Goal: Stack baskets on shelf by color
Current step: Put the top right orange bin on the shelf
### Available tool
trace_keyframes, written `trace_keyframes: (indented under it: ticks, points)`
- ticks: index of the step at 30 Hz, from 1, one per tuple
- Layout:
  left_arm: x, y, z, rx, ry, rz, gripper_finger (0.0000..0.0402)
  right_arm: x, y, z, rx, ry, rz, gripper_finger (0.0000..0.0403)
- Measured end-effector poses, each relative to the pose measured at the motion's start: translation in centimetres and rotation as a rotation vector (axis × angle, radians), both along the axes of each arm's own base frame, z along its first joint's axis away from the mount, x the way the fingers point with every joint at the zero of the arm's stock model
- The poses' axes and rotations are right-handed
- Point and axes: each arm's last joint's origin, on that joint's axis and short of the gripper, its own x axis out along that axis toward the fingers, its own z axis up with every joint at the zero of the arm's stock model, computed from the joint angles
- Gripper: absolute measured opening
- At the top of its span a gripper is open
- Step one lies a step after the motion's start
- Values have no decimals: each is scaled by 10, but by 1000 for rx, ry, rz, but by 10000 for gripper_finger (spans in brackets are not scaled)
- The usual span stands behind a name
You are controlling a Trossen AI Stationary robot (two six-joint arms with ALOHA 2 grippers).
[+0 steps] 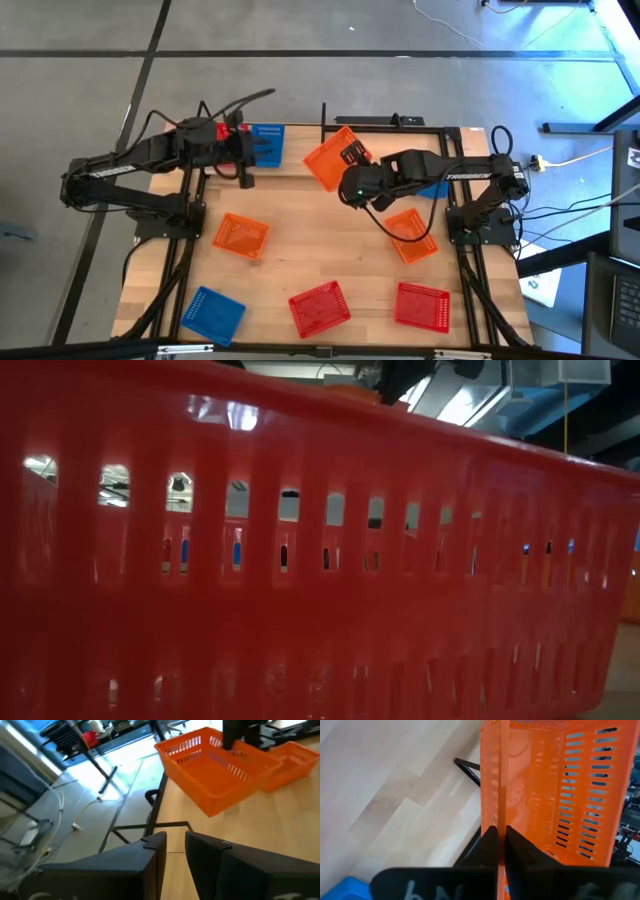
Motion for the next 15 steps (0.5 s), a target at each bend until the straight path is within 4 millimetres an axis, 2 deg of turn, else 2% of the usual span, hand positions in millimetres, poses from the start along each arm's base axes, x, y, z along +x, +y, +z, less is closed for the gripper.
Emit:
trace_keyframes:
  ticks: [8,15]
  points:
    - [2,0,5,-164,-139,51,97,7,-1,-7,-71,19,-26,4]
    - [31,6,-12,-278,-121,91,97,19,-4,-21,-271,141,6,4]
